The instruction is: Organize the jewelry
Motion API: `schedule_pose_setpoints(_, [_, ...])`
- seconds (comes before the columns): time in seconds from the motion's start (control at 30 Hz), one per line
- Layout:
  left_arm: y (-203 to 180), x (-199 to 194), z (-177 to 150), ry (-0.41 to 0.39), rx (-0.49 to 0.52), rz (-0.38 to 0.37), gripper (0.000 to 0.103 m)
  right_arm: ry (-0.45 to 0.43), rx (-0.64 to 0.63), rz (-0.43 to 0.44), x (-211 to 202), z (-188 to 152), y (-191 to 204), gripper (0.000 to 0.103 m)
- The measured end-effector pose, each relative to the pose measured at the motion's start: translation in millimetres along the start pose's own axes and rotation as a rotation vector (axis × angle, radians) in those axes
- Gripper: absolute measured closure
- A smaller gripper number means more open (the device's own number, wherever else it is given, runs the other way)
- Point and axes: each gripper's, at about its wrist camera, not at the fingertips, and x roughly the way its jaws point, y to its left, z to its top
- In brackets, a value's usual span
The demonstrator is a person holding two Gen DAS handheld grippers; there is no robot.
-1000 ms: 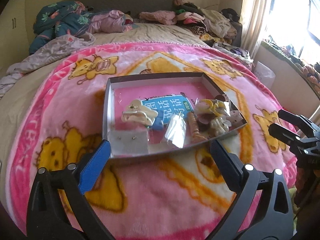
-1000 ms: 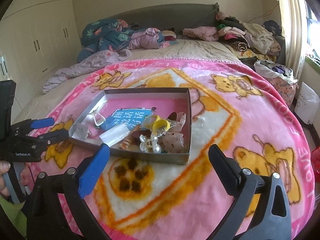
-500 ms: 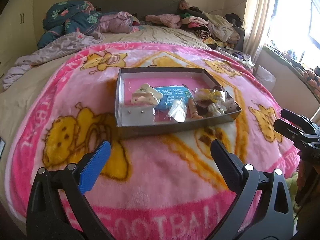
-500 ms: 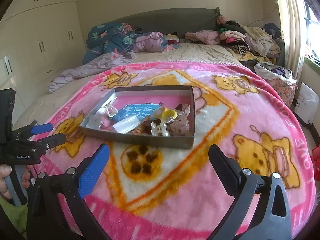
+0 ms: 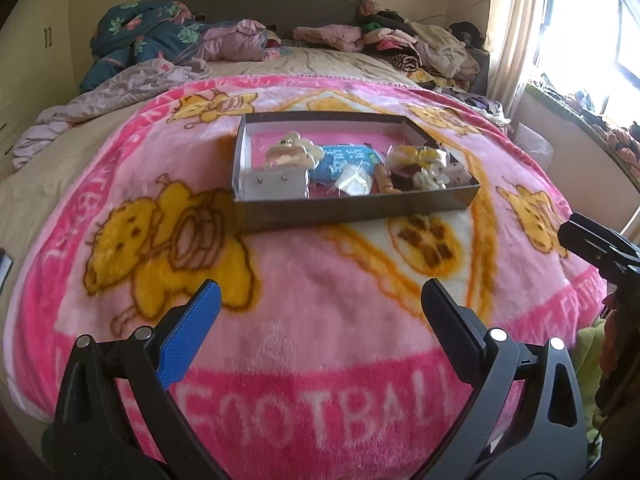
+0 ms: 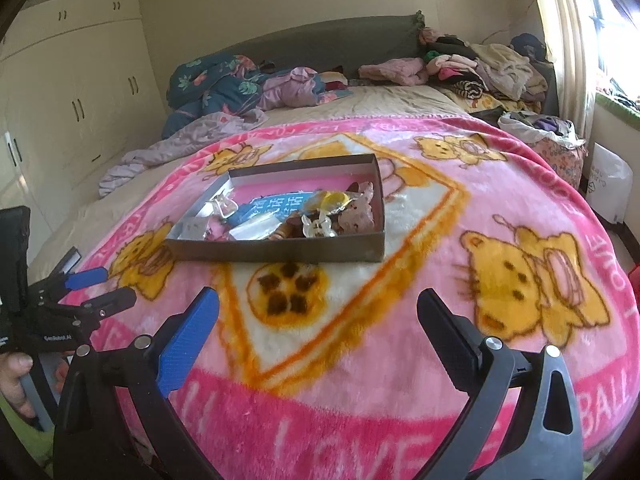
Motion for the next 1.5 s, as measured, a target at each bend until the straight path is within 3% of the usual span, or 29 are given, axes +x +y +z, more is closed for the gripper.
schedule_pose_setpoints(0.17, [0.3, -0.2, -9.9, -0.001, -0.003, 0.001, 0.009, -0.019, -0.008, -0.006, -4.3, -9.8, 2.5, 0.004])
schedule_pose_setpoints(0.57, [1.8, -3.1, -23.6, 0.004, -0.012, 0.004, 0.009, 0.031, -0.033, 0.010, 0.1, -28.5, 11.1, 0.004])
schedule_pose_setpoints(1.5, [4.0, -3.7, -23.5, 0.007, -0.024, 0.021, 0.009, 0.040, -0.044, 0.019, 0.3, -28.5, 18.3, 0.004])
